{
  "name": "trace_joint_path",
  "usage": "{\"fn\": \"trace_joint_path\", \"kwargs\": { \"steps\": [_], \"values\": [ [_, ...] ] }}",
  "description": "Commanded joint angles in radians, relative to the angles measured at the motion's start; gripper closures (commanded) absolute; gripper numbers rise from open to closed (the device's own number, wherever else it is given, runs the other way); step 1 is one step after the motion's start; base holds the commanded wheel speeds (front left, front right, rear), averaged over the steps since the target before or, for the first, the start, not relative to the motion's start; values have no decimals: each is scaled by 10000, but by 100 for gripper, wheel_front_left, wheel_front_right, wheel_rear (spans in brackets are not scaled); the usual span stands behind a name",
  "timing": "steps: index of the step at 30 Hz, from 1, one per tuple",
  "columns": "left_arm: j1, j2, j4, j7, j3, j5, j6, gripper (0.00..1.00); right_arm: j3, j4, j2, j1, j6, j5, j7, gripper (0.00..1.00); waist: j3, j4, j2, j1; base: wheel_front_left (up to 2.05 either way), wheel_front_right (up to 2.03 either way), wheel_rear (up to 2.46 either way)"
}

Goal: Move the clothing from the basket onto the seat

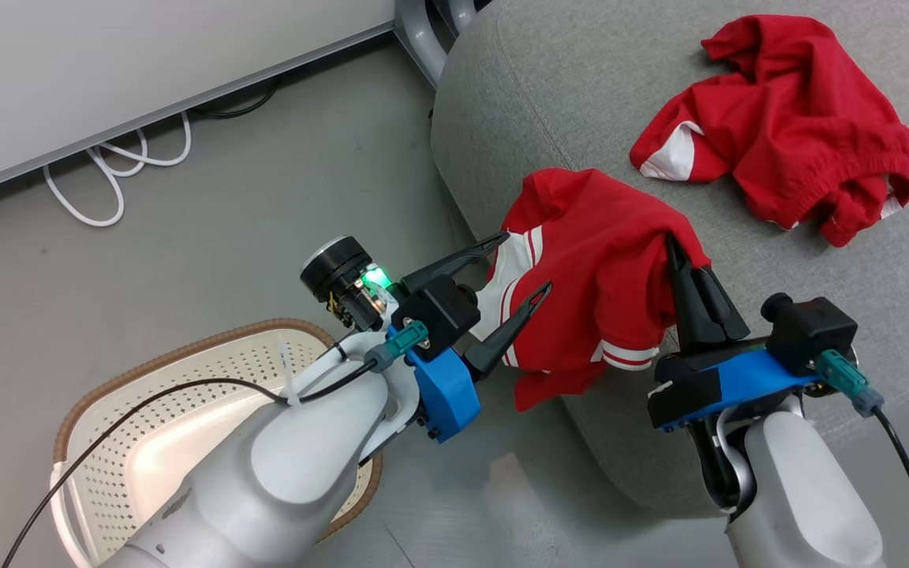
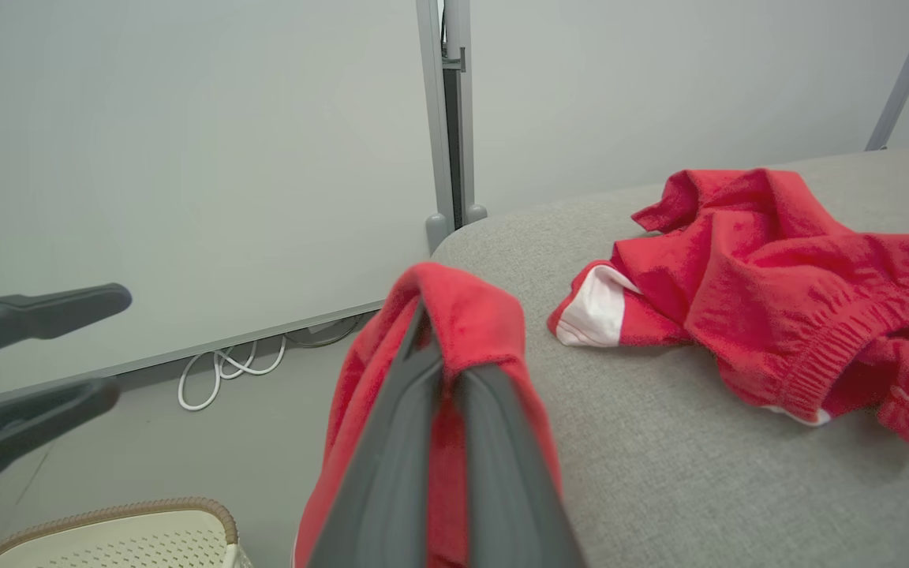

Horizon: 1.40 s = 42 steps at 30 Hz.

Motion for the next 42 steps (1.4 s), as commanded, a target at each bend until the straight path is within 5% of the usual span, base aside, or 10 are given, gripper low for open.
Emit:
{"fn": "trace_joint_path", "kwargs": {
  "steps": [1, 12, 24, 31, 42],
  "values": [
    [-125, 41, 37, -32, -48, -28, 8, 0, -57, -83, 7, 131, -7, -76, -6, 100, 42, -71, 0, 0, 0, 0, 0],
    [-170, 89, -11, -31, -111, -142, 8, 0, -190, -339, 7, 111, -7, -230, -8, 100, 68, -103, 0, 0, 0, 0, 0],
    [-462, 272, -250, -31, 52, -26, 98, 0, -914, -1281, -84, -1682, -7, -956, -8, 100, 788, 172, 0, 0, 0, 0, 0],
    [-924, 476, -405, 1, 64, 109, 116, 0, -1837, -2073, -946, -3556, -7, -1158, -6, 100, 1769, 333, 0, 0, 0, 0, 0],
    [-1723, 949, -955, 270, 35, 350, 143, 0, -4687, -3208, -2967, -5431, -9, -871, -6, 100, 3383, 516, 0, 0, 0, 0, 0]
  ]
}}
